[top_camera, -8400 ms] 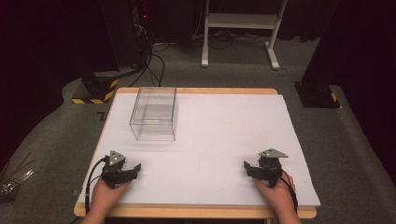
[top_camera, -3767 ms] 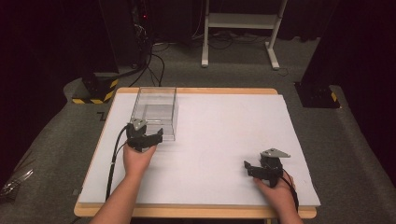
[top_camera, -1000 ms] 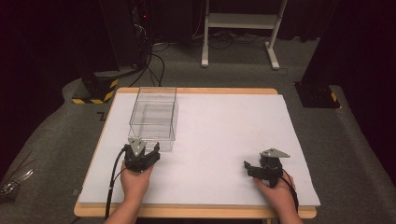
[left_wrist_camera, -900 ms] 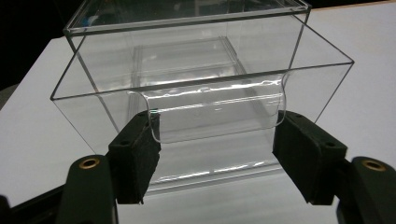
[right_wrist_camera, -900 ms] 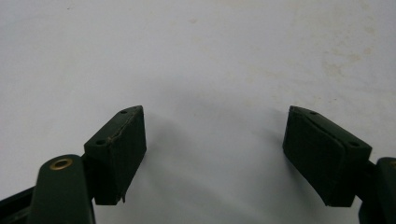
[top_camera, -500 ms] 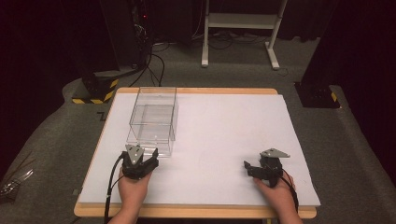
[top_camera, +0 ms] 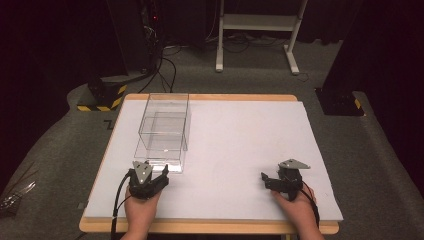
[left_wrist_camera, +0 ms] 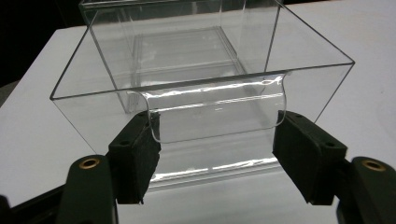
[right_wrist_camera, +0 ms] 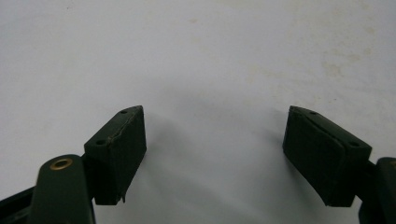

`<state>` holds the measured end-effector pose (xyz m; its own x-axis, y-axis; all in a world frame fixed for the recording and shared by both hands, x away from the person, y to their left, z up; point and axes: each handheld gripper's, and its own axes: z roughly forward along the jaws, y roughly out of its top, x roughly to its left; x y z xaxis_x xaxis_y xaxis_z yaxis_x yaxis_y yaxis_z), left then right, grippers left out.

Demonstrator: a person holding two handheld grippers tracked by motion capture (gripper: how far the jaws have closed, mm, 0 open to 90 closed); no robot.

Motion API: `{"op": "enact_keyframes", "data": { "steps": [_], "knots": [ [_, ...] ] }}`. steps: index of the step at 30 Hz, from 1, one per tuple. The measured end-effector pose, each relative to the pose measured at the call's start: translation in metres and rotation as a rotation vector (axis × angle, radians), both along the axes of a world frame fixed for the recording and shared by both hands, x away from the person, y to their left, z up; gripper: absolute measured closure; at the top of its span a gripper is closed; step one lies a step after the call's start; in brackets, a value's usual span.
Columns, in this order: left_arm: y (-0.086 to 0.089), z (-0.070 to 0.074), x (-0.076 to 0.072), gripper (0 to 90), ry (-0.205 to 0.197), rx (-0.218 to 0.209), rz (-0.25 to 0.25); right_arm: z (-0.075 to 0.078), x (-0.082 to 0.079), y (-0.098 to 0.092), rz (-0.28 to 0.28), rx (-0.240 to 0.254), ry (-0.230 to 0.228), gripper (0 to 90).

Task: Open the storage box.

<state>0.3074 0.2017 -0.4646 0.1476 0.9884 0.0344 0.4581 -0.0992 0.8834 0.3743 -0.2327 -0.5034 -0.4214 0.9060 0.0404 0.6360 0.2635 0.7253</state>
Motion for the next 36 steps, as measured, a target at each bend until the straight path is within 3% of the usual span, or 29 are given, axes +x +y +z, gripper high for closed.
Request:
{"op": "enact_keyframes", "data": {
  "steps": [24, 33, 36],
  "knots": [
    [0.002, -0.002, -0.045, 32.8, 0.007, 0.001, -0.013, 0.000, 0.000, 0.000, 0.001, -0.005, -0.002, 21.4],
    [0.003, -0.004, -0.047, 32.3, -0.001, -0.013, -0.024, 0.000, 0.000, 0.000, 0.001, -0.005, -0.002, 21.4],
    [0.004, -0.002, -0.047, 26.4, 0.003, -0.028, -0.028, 0.000, 0.000, 0.000, 0.000, -0.002, -0.001, 21.4]
  ]
}}
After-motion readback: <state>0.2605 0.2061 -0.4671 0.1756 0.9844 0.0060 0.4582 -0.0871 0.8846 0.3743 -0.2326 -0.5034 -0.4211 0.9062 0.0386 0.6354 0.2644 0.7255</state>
